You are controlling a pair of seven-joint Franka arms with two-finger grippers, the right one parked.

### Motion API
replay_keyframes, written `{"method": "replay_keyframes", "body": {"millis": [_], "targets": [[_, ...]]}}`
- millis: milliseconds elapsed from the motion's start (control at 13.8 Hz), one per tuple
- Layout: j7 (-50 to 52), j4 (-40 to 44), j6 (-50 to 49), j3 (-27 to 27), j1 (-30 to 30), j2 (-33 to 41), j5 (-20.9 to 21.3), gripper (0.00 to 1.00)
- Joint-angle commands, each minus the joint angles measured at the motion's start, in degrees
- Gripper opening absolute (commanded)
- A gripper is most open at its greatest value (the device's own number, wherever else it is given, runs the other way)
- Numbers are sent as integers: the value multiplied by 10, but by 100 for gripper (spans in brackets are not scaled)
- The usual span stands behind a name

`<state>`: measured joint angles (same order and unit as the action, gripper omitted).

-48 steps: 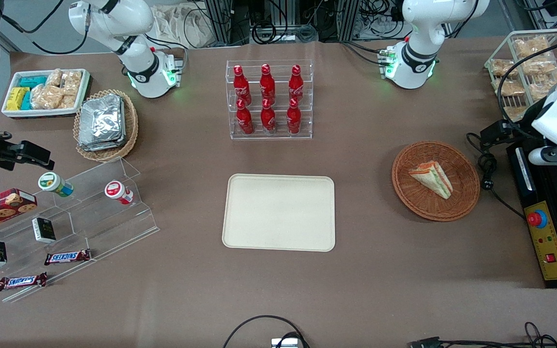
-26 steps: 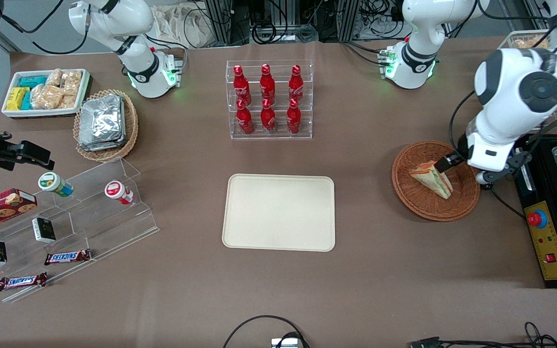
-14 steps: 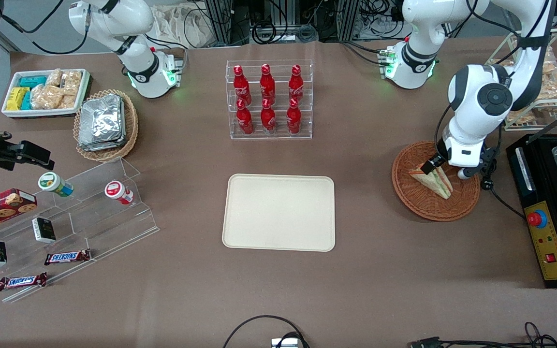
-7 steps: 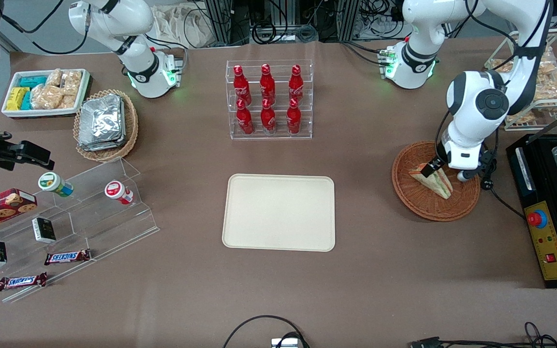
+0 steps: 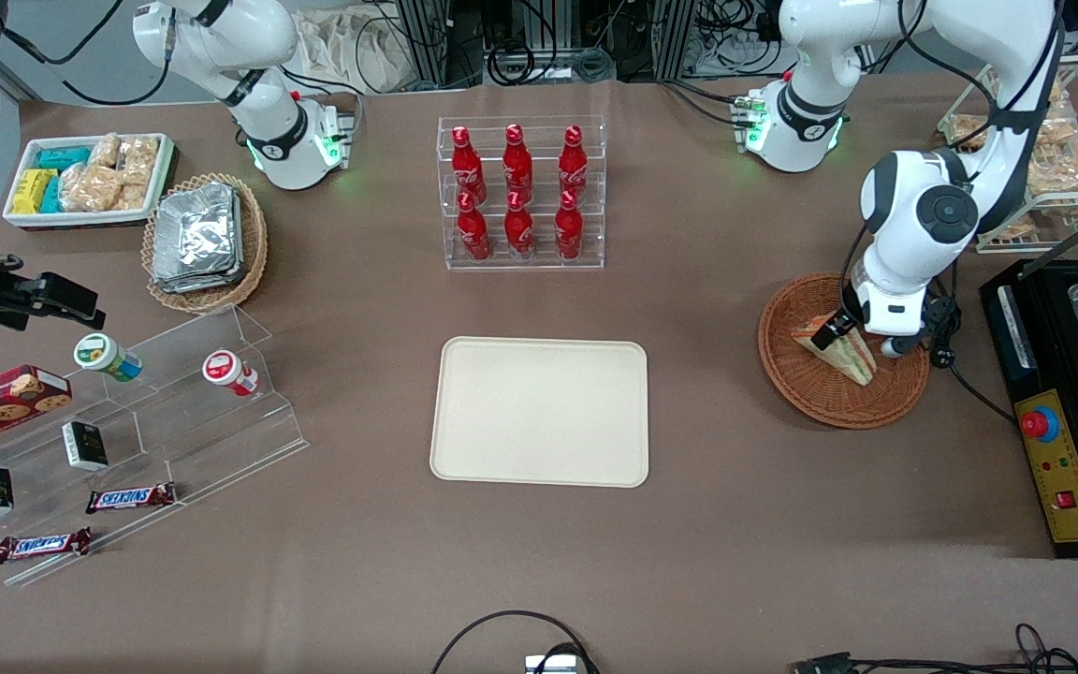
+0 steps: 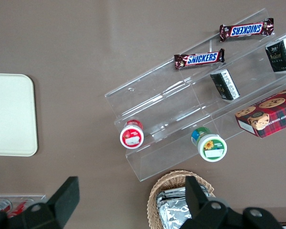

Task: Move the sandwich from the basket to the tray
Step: 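Close the left gripper on the sandwich wedge and lift it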

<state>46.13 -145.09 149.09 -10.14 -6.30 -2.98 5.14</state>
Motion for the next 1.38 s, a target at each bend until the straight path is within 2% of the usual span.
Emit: {"method": "replay_keyframes", "body": {"millis": [0,289,362,434,507,724,796,868,1086,1303], "targets": [[15,-11,31,-1,-10,-7,14,100],[15,-10,42,-1,-11,-21,14,100],[16,-10,44,-1,-11,-25,13,98],[19,-10,48,-1,-11,-27,13,93],[22,-10,49,-1,-11,-28,13,84],[22,-10,49,-1,-11,-27,14,38],[22,-10,49,0,-11,-25,14,27],[21,-9,48,0,-11,-21,14,21],[12,-4,30,-1,-10,4,16,15],[-38,13,-43,-5,-4,42,68,15]]}}
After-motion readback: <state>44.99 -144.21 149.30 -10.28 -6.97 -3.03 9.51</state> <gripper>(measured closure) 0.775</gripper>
